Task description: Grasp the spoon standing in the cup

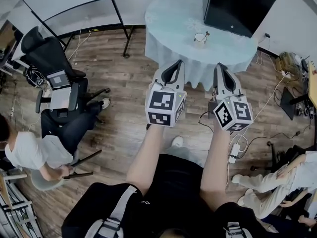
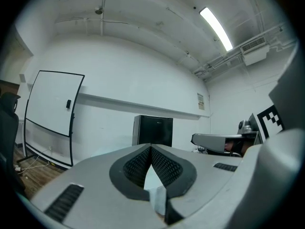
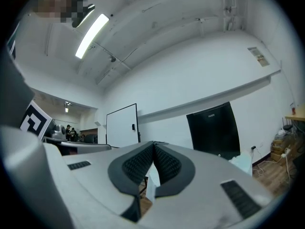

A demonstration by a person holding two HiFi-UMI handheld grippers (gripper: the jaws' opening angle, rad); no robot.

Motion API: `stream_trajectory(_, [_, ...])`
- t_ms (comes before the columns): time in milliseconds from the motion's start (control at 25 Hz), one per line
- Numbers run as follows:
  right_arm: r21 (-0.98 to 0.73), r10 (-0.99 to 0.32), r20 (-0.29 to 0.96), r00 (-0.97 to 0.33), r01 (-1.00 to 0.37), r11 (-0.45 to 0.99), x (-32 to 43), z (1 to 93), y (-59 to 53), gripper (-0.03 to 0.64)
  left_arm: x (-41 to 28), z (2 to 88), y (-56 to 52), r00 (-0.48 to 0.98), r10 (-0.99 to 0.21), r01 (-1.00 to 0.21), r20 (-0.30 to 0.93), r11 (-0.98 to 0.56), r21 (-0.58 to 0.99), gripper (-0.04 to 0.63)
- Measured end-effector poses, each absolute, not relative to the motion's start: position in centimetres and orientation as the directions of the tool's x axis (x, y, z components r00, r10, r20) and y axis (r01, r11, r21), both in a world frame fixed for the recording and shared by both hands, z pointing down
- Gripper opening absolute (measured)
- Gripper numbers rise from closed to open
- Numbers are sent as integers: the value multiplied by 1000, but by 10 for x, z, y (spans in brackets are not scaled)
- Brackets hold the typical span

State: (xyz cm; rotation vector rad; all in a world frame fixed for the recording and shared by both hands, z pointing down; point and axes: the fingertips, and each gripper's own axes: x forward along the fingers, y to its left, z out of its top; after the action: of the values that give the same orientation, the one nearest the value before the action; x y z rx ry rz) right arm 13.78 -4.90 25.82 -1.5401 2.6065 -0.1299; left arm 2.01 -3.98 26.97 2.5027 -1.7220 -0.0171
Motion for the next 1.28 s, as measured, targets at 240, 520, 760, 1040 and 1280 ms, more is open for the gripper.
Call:
stream_trajectory(240, [-117,-877,-78,-473,-870,480,161,246,-72,0,39,255,-63,362,-932,-930,11,-361,75,2])
stream_trajectory(520, [-97,-883,-79,-462,-878,468,175,244,-85,0,51,255,-84,373,-928,-923,-4,-372,95,2])
stream_trajectory(760, [-85,-893,-72,-444,-889,449,180,253,-109,0,55,273,-113,392,-920,-913,1,-389,121,2])
stream_trajectory(1040, [-112,-902,-11,-431,-896,429,190,284,-152,0,62,300,-160,395,-917,-912,50,-385,142,2])
stream_trajectory(1280, [-152,-897,36,-441,-889,431,181,311,-200,0,52,327,-210,382,-917,-918,114,-363,158,2])
